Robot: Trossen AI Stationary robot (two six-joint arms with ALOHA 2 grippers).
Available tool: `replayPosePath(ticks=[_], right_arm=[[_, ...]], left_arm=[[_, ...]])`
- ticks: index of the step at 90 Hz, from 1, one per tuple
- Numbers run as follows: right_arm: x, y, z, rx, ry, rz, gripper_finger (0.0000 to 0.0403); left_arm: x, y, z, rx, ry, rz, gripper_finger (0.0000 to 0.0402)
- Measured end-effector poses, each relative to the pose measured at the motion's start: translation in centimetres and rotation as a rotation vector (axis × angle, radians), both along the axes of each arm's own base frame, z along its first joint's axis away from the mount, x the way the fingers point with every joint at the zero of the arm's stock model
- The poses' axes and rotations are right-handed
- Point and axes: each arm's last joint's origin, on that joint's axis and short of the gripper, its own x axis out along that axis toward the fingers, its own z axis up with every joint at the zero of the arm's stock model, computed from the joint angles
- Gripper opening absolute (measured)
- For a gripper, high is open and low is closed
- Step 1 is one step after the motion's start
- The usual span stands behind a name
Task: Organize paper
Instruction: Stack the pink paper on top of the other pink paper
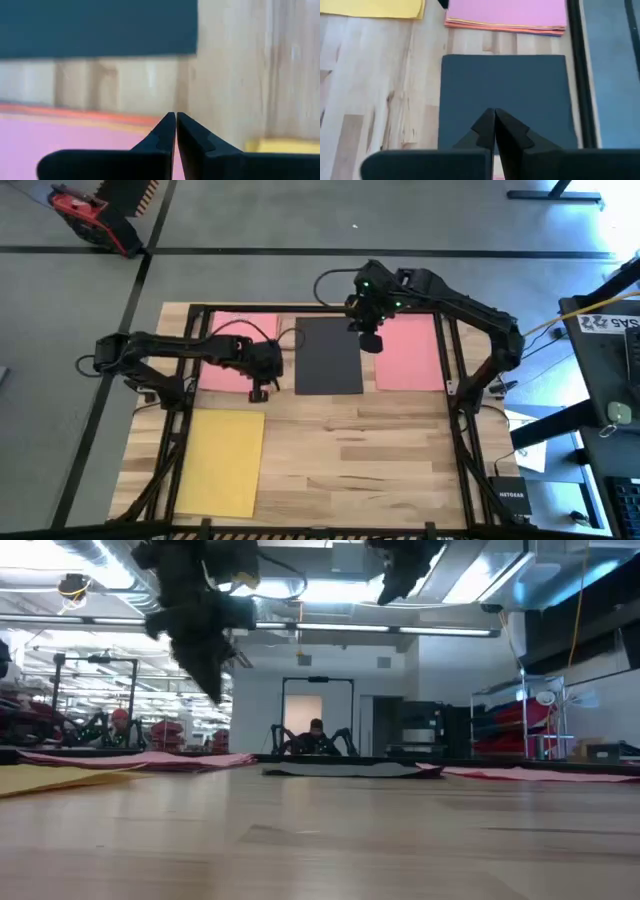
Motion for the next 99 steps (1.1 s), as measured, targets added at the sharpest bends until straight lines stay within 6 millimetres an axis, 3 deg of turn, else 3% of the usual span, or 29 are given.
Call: replayPosePath(ticks=[15,34,71,99], right_arm=[[-1.2,-0.4,-3.2,0.004,-0.037,-0.042,0.0000],[-2.0,0.2,-6.7,0.054,-0.061,-0.090,0.0000],[-1.7,0.0,-7.1,0.054,-0.139,-0.142,0.0000],[-1.6,-0.1,-7.0,0.024,-0.150,-0.155,0.0000]], left_arm=[[0.0,-1.2,-0.1,-0.032,0.014,0.037,0.0012],[-0.1,-1.3,-0.1,-0.068,0.010,0.123,0.0051],[-1.8,-1.5,-3.5,-0.063,0.126,0.095,0.0116],[-2.1,-1.5,-4.4,-0.053,0.119,0.105,0.0135]])
